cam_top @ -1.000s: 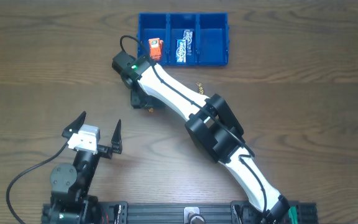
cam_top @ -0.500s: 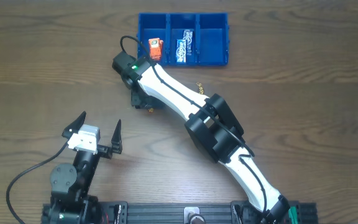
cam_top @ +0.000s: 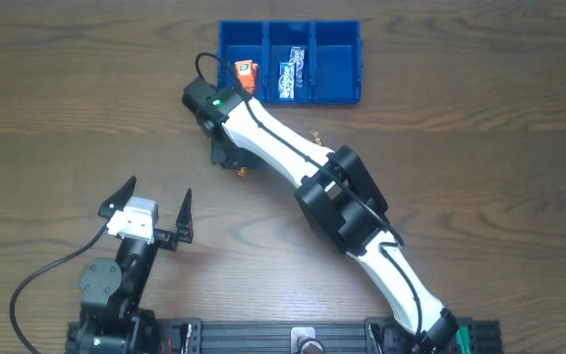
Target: Sort Candies Into Trays
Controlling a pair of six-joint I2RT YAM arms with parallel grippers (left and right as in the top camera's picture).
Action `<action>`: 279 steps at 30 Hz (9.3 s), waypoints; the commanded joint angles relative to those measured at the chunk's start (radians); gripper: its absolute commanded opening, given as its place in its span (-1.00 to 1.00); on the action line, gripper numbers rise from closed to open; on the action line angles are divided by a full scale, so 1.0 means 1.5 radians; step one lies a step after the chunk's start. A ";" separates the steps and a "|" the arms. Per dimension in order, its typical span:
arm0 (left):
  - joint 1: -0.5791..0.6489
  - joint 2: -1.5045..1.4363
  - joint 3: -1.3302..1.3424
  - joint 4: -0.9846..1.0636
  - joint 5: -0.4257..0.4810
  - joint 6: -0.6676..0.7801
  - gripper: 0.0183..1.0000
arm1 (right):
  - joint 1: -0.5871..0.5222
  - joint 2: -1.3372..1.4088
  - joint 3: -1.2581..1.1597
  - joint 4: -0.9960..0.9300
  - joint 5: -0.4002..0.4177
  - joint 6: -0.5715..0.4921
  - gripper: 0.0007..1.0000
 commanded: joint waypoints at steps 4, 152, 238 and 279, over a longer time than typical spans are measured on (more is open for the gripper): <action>0.004 -0.004 -0.009 -0.032 0.007 0.004 0.99 | -0.003 0.013 -0.005 0.002 0.011 0.005 -0.65; 0.004 -0.004 -0.009 -0.032 0.007 0.004 0.99 | -0.176 -0.161 -0.288 0.018 -0.054 -0.174 0.93; 0.004 -0.004 -0.009 -0.032 0.007 0.004 0.99 | -0.231 -0.369 -0.255 0.317 0.202 -0.288 -0.61; 0.004 -0.004 -0.009 -0.032 0.007 0.004 0.99 | -0.301 -0.251 -0.246 0.345 0.127 -0.332 1.00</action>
